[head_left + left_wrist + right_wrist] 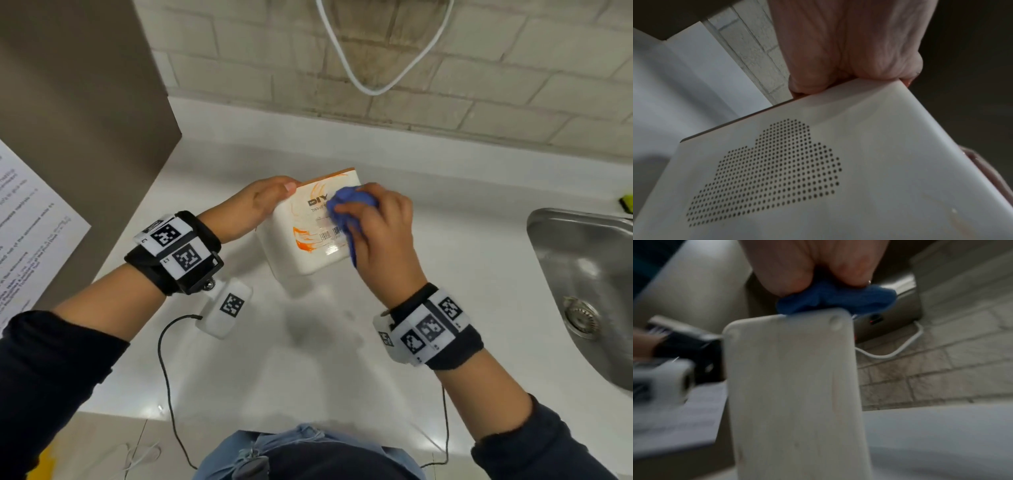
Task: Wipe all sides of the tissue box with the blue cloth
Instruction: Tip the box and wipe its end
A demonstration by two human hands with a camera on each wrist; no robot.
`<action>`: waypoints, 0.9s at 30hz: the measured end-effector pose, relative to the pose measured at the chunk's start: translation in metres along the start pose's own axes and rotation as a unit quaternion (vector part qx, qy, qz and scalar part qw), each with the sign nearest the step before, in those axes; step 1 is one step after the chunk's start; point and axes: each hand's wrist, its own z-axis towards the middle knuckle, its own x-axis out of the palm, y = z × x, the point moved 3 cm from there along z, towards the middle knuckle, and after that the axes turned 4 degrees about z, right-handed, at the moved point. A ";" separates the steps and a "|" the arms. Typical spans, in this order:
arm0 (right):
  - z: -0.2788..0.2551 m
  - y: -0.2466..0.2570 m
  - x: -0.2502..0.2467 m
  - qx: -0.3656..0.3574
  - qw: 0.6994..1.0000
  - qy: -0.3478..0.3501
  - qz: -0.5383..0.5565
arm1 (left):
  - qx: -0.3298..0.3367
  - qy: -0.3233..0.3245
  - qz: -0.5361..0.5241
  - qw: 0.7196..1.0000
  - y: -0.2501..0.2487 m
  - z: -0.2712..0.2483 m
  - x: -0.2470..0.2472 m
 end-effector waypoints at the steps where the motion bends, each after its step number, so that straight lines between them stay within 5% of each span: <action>1: 0.006 -0.005 -0.003 0.038 0.999 -0.021 0.023 | -0.001 0.002 0.002 1.000 0.000 0.000 0.001; 4: 0.022 0.016 0.005 0.035 0.997 -0.030 0.062 | 0.005 0.004 -0.004 1.000 -0.004 -0.001 0.004; 7: 0.019 0.049 0.025 -0.034 0.993 0.052 0.104 | 0.012 0.009 0.002 1.000 -0.007 -0.002 0.002; 15: -0.012 0.031 0.013 -0.180 0.976 0.117 -0.020 | 0.019 0.031 0.028 0.999 -0.011 -0.004 0.005; 18: -0.016 0.007 0.000 -0.136 0.987 0.083 -0.022 | 0.016 0.014 0.015 1.000 -0.011 -0.004 0.004; 22: -0.002 -0.015 -0.006 0.032 0.999 0.000 0.001 | 0.006 0.003 0.020 1.000 -0.010 -0.003 0.008; 27: 0.013 0.015 0.015 0.061 0.998 0.002 -0.018 | -0.003 0.004 0.010 1.000 -0.006 0.000 0.006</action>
